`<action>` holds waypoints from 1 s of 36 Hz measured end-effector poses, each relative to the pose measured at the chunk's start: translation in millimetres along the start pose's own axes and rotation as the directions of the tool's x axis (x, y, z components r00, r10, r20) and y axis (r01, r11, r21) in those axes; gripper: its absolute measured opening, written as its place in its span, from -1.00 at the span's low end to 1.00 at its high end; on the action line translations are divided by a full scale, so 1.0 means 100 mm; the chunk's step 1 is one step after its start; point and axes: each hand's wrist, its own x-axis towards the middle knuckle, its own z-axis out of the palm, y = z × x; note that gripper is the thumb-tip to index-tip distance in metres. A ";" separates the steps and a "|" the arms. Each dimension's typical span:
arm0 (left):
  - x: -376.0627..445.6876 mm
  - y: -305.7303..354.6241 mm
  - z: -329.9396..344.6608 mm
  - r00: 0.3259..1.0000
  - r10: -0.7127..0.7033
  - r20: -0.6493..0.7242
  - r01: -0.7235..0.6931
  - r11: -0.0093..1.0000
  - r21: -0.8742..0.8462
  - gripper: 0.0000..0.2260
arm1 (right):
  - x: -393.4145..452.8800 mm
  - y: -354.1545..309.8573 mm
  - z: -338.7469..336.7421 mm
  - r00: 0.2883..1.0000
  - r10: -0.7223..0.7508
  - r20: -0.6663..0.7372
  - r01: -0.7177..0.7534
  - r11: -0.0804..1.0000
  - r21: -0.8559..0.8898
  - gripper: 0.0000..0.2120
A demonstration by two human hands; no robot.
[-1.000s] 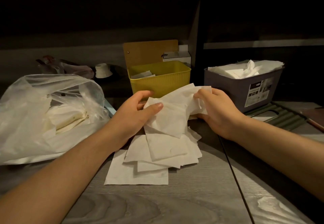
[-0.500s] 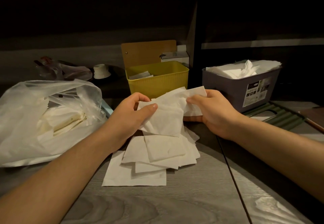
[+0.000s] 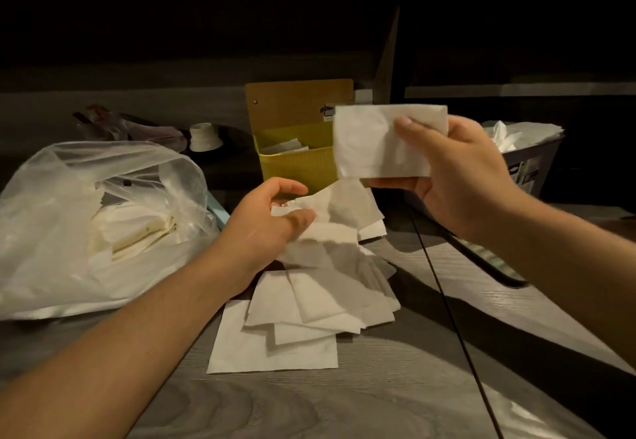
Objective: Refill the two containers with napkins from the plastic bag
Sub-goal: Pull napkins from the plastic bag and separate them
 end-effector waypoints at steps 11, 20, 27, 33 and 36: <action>-0.04 0.00 -0.01 0.994 0.054 0.092 -0.051 0.998 -0.038 -0.63 | 0.02 0.49 0.06 0.964 0.266 -0.005 -0.253 0.911 -0.325 -0.79; -0.04 0.05 0.06 0.998 0.045 0.033 -0.044 0.998 -0.041 -0.81 | -0.02 0.53 0.14 0.947 0.320 -0.022 -0.317 0.925 -0.209 -0.77; -0.01 0.02 0.03 0.997 -0.013 -0.070 -0.001 0.981 -0.192 -0.71 | -0.03 0.43 0.07 0.980 0.198 0.009 -0.170 0.862 -0.478 -0.75; 0.00 0.00 0.01 0.989 -0.052 -0.135 0.002 0.937 -0.349 -0.71 | -0.07 0.35 0.06 0.909 0.398 0.126 -0.247 0.757 -0.605 -0.64; 0.01 0.00 0.01 0.987 -0.053 -0.152 -0.001 0.942 -0.335 -0.70 | -0.08 0.36 0.11 0.899 0.412 0.147 -0.240 0.745 -0.623 -0.70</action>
